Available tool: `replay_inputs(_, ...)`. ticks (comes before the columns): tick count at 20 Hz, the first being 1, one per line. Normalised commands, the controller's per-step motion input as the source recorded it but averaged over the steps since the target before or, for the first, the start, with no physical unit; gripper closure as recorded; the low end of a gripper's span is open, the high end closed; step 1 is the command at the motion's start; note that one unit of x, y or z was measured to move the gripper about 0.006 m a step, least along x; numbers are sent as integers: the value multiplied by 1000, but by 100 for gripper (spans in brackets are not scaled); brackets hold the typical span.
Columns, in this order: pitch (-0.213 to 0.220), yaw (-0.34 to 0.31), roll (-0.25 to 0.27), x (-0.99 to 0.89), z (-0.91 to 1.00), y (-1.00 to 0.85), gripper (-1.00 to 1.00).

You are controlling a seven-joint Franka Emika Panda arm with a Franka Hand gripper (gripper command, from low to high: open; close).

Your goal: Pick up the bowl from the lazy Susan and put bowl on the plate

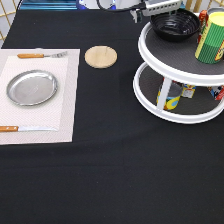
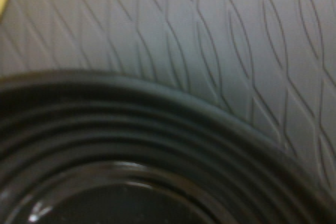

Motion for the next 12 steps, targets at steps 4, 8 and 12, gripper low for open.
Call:
replay_inputs(4, 0, 0, -62, -56, -195, -47, 100)
replay_inputs(8, 13, 0, -18, -60, 0, -2, 100)
replay_inputs(12, 13, 0, -4, -98, 10, 0, 100)
